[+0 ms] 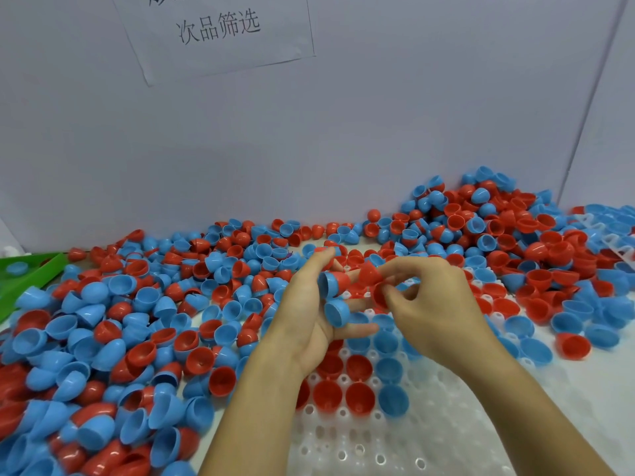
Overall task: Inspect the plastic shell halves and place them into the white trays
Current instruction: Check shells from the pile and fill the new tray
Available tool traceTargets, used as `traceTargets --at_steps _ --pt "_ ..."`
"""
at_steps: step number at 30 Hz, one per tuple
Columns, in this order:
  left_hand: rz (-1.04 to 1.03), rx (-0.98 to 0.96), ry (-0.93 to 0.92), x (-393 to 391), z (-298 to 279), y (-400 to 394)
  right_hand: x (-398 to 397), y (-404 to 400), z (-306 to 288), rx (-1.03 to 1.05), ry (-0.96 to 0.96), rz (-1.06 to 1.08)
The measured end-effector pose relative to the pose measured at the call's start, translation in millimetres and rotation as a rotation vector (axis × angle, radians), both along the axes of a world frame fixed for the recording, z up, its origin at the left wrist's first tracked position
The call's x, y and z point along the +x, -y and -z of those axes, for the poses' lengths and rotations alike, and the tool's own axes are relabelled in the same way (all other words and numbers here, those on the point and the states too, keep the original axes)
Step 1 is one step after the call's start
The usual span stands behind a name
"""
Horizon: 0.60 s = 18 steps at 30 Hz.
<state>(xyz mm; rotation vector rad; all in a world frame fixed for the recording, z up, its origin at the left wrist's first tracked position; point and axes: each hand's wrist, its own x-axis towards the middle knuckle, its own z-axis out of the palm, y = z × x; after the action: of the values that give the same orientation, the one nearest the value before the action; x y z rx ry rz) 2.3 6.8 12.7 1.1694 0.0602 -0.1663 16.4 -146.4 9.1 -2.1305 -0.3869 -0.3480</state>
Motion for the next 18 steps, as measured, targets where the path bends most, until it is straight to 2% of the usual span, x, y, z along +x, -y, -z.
traceTargets --at_steps 3,8,15,18 --pt "-0.091 0.098 -0.031 2 1 0 -1 3 -4 0.014 0.037 -0.023" --pt "-0.186 0.201 -0.042 8 8 2 -3 2 -3 -0.107 0.072 -0.056" --pt "-0.087 0.272 -0.035 9 13 -1 -3 3 -3 -0.123 0.125 -0.048" --pt "-0.061 0.247 -0.021 8 13 -1 -3 3 -3 -0.091 0.107 -0.015"
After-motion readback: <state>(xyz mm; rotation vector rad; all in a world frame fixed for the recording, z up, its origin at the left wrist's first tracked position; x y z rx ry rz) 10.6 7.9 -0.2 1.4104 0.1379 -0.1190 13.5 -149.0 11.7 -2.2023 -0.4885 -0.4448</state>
